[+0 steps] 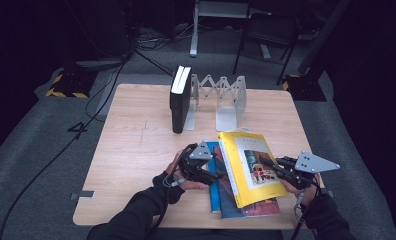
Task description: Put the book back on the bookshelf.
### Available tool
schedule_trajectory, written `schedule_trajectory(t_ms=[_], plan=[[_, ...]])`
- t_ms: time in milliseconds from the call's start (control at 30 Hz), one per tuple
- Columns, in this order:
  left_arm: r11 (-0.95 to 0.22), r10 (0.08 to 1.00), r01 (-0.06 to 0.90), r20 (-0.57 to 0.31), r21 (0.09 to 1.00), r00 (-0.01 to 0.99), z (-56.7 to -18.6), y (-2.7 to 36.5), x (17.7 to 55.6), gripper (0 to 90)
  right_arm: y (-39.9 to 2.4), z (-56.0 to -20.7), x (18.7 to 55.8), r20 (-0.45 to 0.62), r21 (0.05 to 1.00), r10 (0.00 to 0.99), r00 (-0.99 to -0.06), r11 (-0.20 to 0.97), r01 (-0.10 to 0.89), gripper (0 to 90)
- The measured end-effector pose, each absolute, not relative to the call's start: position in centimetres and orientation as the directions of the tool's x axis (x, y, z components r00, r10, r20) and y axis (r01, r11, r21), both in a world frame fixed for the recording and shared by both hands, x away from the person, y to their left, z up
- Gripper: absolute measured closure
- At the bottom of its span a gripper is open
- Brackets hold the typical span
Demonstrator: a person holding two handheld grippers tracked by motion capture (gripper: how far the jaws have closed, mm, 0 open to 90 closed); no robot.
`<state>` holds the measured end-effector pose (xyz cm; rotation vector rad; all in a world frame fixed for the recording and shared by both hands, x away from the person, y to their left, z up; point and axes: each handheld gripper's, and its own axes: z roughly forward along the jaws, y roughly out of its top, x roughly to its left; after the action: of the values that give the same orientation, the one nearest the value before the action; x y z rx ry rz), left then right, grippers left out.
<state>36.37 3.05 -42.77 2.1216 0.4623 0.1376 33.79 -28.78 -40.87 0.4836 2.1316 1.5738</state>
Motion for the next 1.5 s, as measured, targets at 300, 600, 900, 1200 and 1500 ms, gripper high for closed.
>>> schedule_trajectory(t_ms=[300, 600, 900, 1200, 1500], plan=[[-0.441, 0.350, 0.356, -0.208, 0.824, 0.913, -43.5, 1.4, 37.9, 19.4, -28.8, -41.0, 33.8, -0.164, 0.952, 0.516, -0.841, 0.307, 0.003, 88.0], [-0.372, 0.371, 0.424, -0.287, 0.826, 0.883, -43.3, 1.0, 40.4, 21.7, -28.3, -40.6, 33.4, -0.197, 0.945, 0.488, -0.850, 0.325, -0.032, 87.6], [-0.301, 0.358, 0.269, -0.153, 0.915, 0.921, -39.1, 1.9, 39.8, 48.3, -29.4, -39.2, 33.0, -0.214, 0.958, 0.508, -0.834, 0.278, -0.076, 85.9], [-0.405, 0.336, 0.059, 0.088, 0.913, 0.938, -35.5, 1.5, 37.8, 60.5, -30.5, -38.6, 33.0, -0.196, 0.970, 0.541, -0.818, 0.228, -0.081, 83.6], [-0.397, 0.273, -0.046, 0.166, 0.917, 0.948, -34.8, 1.1, 35.2, 68.9, -32.8, -39.4, 32.0, -0.157, 0.978, 0.615, -0.773, 0.206, -0.036, 76.3]])
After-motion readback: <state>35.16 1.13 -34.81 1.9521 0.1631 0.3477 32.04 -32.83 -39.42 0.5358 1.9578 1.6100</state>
